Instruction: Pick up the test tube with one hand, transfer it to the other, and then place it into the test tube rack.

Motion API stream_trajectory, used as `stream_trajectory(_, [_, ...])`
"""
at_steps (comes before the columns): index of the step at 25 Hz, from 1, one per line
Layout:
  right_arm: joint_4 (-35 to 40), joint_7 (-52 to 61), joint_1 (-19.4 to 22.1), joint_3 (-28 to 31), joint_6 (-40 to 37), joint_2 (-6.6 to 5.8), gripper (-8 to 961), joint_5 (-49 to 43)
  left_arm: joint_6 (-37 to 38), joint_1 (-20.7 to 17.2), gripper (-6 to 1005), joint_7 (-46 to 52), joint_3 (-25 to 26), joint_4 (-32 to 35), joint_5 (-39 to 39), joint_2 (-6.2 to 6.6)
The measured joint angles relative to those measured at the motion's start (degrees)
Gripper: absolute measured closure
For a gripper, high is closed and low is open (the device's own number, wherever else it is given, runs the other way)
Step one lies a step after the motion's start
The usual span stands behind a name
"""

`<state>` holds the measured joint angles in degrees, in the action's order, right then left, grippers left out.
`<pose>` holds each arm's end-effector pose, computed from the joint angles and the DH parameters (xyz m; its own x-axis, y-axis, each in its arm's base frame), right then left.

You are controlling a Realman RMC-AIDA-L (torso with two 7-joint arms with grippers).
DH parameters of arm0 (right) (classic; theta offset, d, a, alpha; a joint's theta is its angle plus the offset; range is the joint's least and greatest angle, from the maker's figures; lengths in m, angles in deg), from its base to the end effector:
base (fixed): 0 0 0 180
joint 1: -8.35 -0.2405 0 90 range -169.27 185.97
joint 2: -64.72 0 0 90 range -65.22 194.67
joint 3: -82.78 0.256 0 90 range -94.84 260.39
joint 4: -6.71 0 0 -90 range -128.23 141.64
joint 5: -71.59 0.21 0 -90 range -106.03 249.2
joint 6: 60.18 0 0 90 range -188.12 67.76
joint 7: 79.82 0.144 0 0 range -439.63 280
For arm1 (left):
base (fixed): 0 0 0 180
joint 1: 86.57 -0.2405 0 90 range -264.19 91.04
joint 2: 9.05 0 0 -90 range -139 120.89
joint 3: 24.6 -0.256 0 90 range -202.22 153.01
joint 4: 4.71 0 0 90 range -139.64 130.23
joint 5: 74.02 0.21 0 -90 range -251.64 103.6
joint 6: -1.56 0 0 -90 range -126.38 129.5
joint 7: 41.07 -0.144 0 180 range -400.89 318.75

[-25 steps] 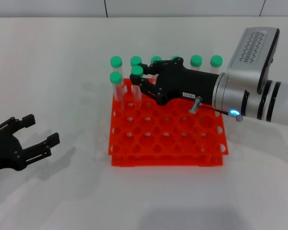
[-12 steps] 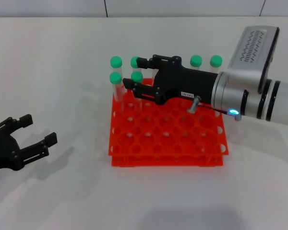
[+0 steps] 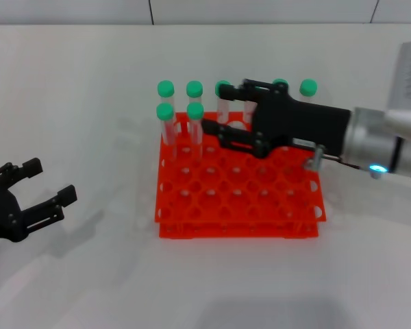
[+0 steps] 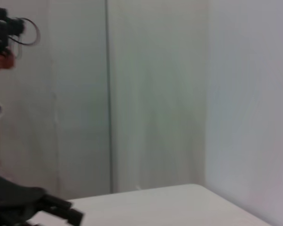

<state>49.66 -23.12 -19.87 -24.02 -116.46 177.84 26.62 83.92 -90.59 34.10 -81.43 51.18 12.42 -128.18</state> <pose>0.1727 0.3469 -0.0642 0.7972 0.0013 -0.6038 -0.2328 -0.9220 -0.3093 -0.3394 0.2176 0.0458 0.7042 0.3140 0.6368 0.6450 -0.6577 -0.3891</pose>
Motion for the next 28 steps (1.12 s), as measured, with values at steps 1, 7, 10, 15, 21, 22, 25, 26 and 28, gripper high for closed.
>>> stream_trajectory(1, [-0.30,1.56,0.59,2.50,-2.63,-0.09,348,-2.95,0.82,0.48,133,-0.05,0.56,-0.54,0.13,0.05])
stream_trajectory(7, [-4.26,7.71,1.58,18.52,-18.26,-0.38,299,-21.06,6.75,3.78,133,-0.23,5.73,-2.80,3.66,0.23])
stream_trajectory(10, [-5.65,8.75,1.34,23.58,-22.20,-0.41,227,-27.15,9.43,5.85,133,0.68,7.55,-4.01,6.40,0.75])
stream_trajectory(15, [-5.87,10.23,1.03,26.10,-23.71,-0.58,142,-33.89,12.58,8.36,133,2.09,8.59,-4.87,9.74,1.69])
stream_trajectory(21, [-5.94,12.61,0.23,26.14,-24.33,-0.96,112,-37.95,15.07,11.05,133,4.42,8.64,-4.94,12.98,2.91])
stream_trajectory(22, [-5.94,12.86,0.16,26.14,-24.53,-1.08,112,-38.10,15.13,11.49,133,4.86,8.65,-4.96,13.62,3.03])
stream_trajectory(25, [-5.96,14.04,0.02,26.22,-25.48,-1.57,112,-38.83,15.22,12.72,133,5.98,8.66,-4.97,15.60,3.32])
stream_trajectory(26, [-5.96,14.26,-0.01,26.23,-25.66,-1.70,112,-38.97,15.25,13.18,133,6.36,8.66,-4.97,16.28,3.43])
stream_trajectory(28, [-5.96,14.68,-0.08,26.24,-25.91,-2.06,112,-39.16,15.38,13.91,133,6.75,8.67,-5.01,17.10,3.53])
